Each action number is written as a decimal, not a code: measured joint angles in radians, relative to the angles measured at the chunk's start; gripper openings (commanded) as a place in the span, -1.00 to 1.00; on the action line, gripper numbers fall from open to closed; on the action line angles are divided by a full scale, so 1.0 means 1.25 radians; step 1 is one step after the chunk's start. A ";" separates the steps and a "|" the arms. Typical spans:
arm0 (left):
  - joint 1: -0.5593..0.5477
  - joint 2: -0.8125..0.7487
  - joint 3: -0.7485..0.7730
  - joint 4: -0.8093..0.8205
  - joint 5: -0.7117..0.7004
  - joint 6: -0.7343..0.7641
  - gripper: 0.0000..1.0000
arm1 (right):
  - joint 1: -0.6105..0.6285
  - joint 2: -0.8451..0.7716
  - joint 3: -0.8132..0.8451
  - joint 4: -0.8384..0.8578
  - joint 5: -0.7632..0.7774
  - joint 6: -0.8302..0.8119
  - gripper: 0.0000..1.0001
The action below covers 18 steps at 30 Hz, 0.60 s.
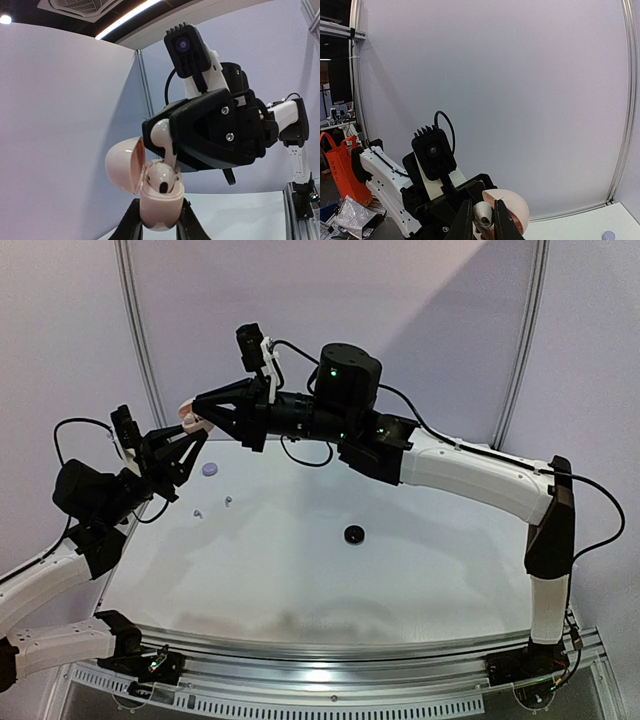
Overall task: Insert the wireless bluetooth earbuds into the charging case
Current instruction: Insert the right earbud into the right side groove of the charging case.
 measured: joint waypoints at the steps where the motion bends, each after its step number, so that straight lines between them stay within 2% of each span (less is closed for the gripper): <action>1: 0.000 0.000 0.000 0.000 0.000 0.000 -1.00 | 0.000 0.000 -0.001 0.002 0.000 0.000 -1.00; 18: 0.000 0.000 0.000 0.001 0.001 0.004 -1.00 | -0.005 0.000 -0.008 0.021 -0.043 0.046 -1.00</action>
